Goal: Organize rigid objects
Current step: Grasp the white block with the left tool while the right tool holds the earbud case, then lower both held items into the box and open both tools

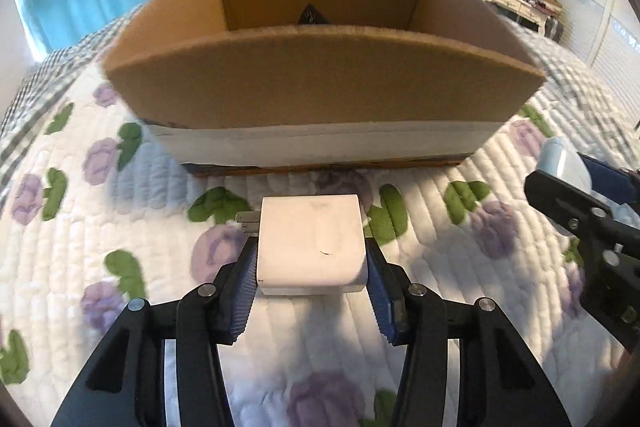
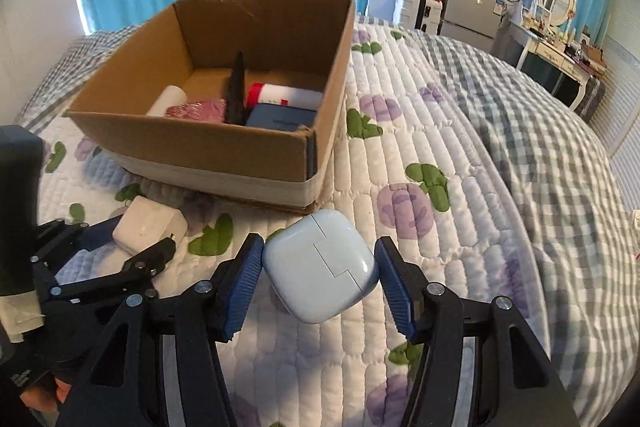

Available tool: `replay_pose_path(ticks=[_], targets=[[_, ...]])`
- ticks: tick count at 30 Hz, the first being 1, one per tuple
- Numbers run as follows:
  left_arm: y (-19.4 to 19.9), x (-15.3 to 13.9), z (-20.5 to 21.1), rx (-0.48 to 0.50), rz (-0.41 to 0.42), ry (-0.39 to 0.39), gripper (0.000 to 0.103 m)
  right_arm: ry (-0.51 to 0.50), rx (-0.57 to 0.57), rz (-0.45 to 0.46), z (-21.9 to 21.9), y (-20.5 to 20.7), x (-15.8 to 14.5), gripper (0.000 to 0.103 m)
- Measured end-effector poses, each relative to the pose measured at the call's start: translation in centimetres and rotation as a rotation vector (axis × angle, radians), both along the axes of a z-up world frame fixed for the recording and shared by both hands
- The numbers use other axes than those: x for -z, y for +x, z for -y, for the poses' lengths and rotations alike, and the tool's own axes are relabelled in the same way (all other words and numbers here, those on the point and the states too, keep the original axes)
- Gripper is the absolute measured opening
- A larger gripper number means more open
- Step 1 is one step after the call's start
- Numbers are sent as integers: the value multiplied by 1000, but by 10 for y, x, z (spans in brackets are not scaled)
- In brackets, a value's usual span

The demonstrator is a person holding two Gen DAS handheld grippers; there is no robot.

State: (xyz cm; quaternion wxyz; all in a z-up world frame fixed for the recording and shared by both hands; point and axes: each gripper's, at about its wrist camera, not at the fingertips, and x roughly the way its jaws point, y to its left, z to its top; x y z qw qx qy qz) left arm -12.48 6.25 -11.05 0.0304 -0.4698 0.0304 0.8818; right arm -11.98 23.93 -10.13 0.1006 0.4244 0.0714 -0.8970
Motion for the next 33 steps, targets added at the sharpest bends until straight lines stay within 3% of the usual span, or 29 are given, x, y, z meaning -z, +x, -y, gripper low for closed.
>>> replay_pose_path(ticks=[8, 15, 20, 27, 33], targets=[[44, -75, 20, 19, -141, -18, 51, 4, -23, -81, 4, 32, -43, 57], [39, -134, 27, 17, -271, -26, 51, -2, -70, -199, 13, 45, -108, 57], [23, -164, 28, 20, -332, -8, 51, -35, -109, -254, 19, 30, -147, 57], [-44, -164, 33, -4, -349, -7, 51, -44, -141, -297, 30, -18, -173, 57], [-105, -123, 33, -20, -283, 9, 51, -53, -152, -266, 42, -75, -154, 57]])
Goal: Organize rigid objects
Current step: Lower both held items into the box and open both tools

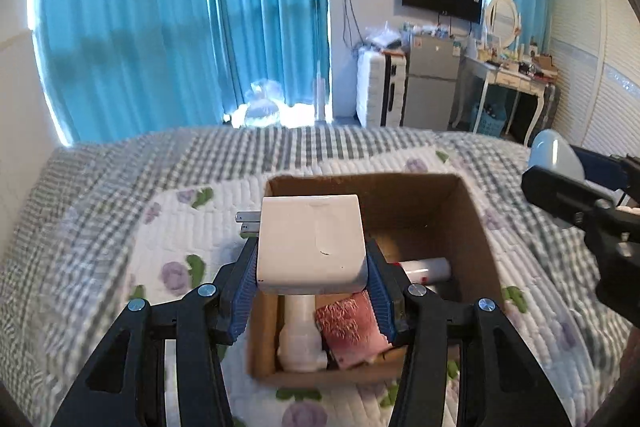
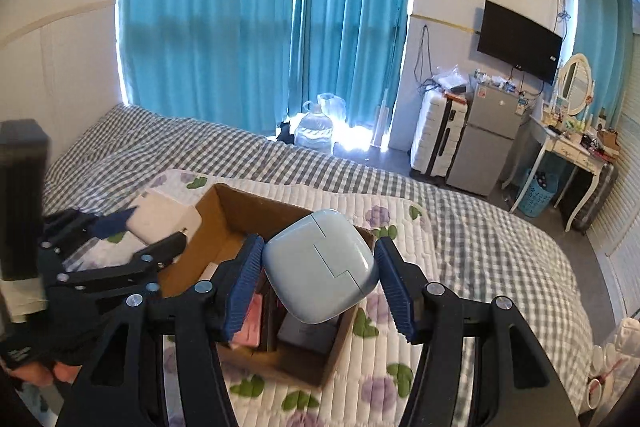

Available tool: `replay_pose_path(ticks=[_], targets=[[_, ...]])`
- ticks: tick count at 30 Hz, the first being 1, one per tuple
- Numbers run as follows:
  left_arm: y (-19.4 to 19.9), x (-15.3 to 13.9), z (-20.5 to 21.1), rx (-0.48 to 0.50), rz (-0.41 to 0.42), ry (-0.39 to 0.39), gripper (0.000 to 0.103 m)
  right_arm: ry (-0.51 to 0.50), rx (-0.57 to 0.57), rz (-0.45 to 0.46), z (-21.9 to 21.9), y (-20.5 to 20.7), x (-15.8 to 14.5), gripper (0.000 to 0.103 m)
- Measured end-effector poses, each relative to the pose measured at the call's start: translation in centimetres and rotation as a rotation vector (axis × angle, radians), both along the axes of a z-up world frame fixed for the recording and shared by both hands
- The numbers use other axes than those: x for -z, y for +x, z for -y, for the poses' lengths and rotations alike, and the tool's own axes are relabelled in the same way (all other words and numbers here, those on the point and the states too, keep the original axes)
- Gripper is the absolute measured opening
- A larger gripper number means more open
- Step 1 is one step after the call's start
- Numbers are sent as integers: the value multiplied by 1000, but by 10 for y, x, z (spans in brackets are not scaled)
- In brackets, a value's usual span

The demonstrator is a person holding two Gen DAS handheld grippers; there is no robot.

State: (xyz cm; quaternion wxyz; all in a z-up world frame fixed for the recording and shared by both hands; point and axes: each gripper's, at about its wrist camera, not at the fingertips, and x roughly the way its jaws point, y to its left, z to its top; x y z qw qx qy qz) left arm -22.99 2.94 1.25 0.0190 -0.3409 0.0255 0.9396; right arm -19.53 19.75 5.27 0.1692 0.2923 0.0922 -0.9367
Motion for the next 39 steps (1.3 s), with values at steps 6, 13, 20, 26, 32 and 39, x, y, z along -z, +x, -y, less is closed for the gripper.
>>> replay_pose_path(ticks=[6, 13, 20, 26, 32, 39], targets=[[-35, 41, -6, 18, 43, -29, 51, -3, -4, 45, 6, -41, 40, 57], [-49, 53, -8, 8, 56, -10, 55, -10, -13, 72, 3, -57, 67, 57], [-33, 34, -2, -4, 20, -18, 56, -16, 3, 75, -1, -49, 59, 57], [-25, 17, 17, -23, 5, -31, 56, -17, -3, 124, 11, -56, 64, 57], [-28, 19, 30, -30, 5, -47, 56, 13, 1, 197, 34, -85, 95, 57], [-28, 31, 36, -12, 18, -22, 56, -70, 72, 239, 25, -104, 109, 75]])
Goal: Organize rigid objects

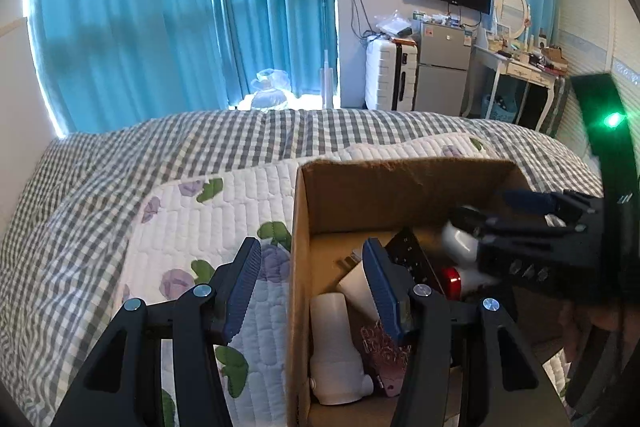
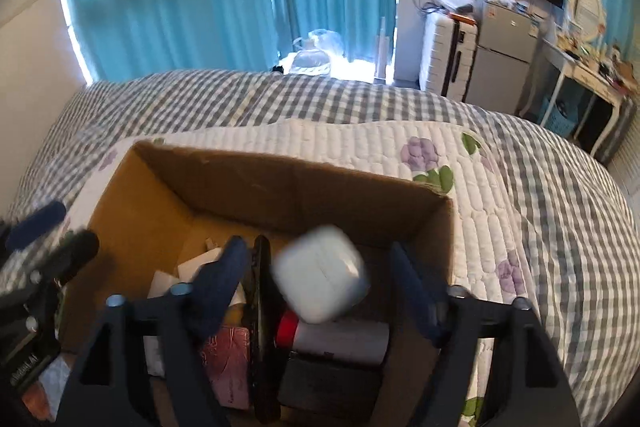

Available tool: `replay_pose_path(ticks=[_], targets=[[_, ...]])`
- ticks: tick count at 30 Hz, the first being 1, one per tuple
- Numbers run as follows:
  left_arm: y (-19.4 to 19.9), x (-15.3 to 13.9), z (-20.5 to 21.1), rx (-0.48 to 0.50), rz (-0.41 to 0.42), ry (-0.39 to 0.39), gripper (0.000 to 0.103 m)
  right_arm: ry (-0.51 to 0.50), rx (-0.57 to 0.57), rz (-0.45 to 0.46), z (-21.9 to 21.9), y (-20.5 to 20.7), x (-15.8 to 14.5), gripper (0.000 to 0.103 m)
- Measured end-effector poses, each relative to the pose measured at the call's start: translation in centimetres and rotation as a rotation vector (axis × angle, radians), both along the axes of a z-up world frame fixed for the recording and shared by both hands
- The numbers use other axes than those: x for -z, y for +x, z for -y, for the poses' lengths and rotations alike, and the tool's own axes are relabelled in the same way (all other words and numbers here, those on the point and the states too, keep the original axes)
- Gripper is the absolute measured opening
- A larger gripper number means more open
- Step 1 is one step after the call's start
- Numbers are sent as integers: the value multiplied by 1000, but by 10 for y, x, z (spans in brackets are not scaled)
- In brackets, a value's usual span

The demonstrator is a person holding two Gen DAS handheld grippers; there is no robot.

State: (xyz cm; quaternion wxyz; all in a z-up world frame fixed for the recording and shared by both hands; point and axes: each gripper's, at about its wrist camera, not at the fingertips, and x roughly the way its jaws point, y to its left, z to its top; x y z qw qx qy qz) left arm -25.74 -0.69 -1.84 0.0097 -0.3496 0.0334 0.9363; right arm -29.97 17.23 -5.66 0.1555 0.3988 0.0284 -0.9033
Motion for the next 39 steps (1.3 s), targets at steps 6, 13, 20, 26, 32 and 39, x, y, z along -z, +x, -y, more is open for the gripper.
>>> replay_pose_path(ticks=[6, 13, 20, 26, 32, 39], targets=[[22, -15, 0, -1, 4, -4, 56, 49, 30, -47, -10, 33, -35, 75], [80, -98, -1, 1, -103, 21, 56, 130, 73, -153, -21, 104, -127, 75], [146, -174, 3, 25, -250, 24, 64, 189, 95, -306, -29, 186, -211, 76], [190, -195, 2, 62, -356, 6, 87, 181, 126, -398, -33, 249, -240, 91], [210, -186, 4, 48, -415, 4, 102, 191, 156, -526, -32, 287, -237, 103], [212, -139, 6, 12, -482, -4, 103, 92, 194, -535, -42, 281, -185, 103]])
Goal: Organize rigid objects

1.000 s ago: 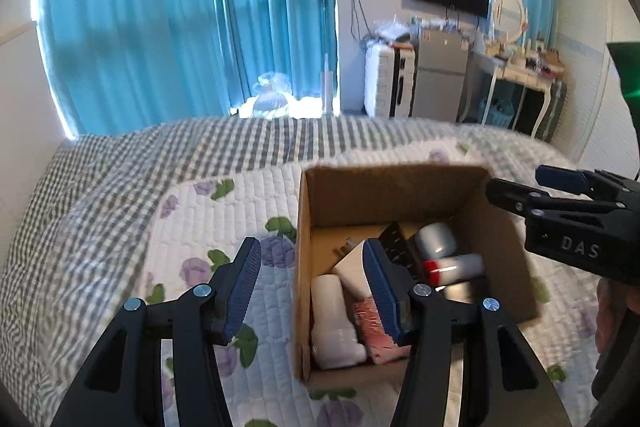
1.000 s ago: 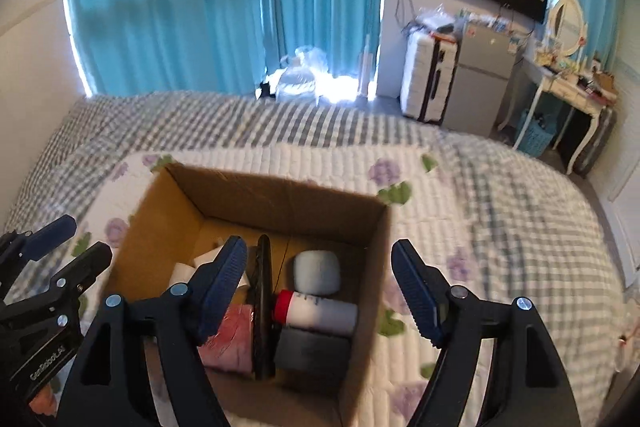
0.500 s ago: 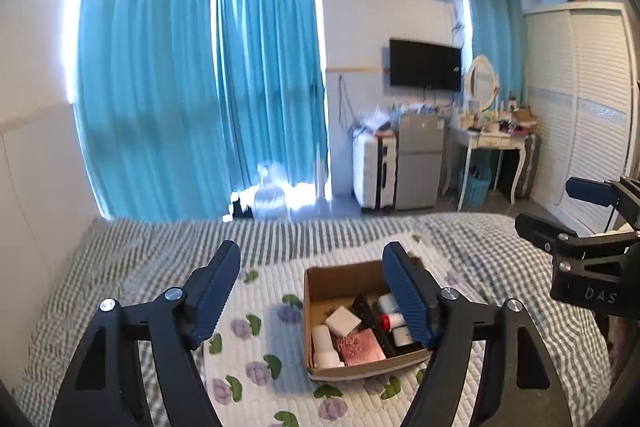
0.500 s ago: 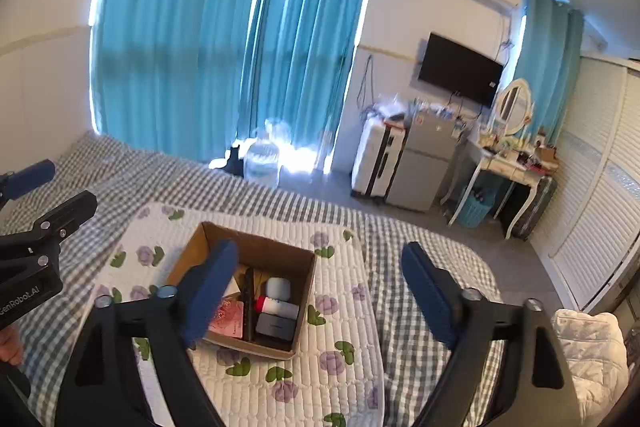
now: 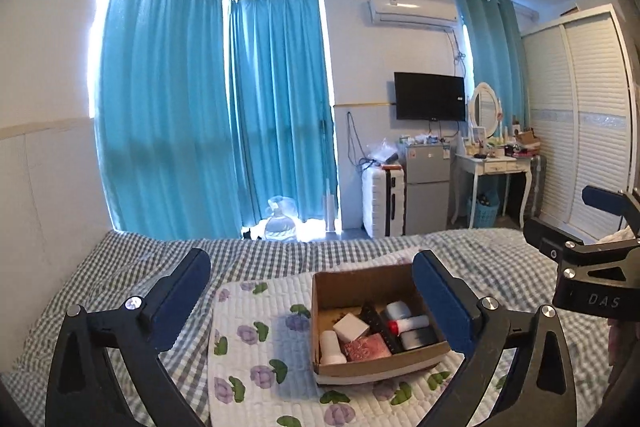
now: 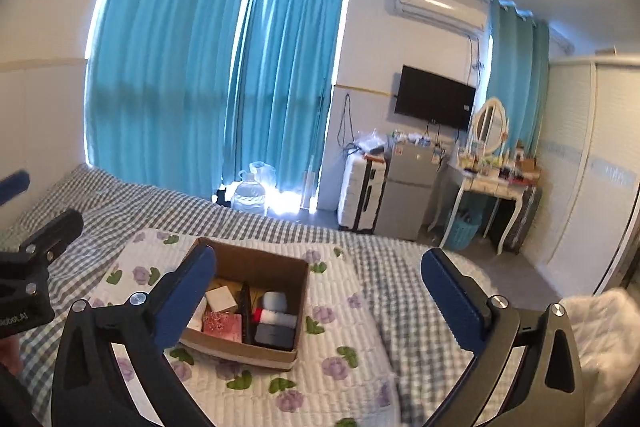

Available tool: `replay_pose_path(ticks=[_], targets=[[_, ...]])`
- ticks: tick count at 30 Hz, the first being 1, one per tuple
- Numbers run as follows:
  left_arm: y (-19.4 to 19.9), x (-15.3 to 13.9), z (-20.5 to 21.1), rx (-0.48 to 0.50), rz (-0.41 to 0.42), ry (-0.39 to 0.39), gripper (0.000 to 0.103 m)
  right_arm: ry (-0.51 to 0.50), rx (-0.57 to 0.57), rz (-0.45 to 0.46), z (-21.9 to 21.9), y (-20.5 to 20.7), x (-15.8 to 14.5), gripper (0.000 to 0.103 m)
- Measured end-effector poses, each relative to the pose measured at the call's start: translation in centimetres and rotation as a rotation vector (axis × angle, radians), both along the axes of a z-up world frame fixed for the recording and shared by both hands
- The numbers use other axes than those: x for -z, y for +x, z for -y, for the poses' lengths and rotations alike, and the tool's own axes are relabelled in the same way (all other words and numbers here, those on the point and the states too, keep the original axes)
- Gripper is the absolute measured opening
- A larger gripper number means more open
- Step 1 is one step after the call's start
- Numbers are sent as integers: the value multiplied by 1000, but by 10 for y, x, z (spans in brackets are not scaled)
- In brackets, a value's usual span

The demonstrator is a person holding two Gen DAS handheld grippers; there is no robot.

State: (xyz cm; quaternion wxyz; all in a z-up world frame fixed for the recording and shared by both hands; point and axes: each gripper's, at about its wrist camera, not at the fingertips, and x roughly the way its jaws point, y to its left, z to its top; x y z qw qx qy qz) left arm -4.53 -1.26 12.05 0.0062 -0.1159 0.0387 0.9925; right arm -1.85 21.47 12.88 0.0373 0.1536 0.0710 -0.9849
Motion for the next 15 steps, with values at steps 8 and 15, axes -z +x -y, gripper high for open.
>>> replay_pose_path(ticks=[8, 15], targets=[[-27, 73, -2, -44, 12, -1, 103, -40, -21, -49, -6, -29, 86, 103], [-28, 130, -7, -96, 77, -61, 103, -48, -43, 86, -5, -52, 160, 103]])
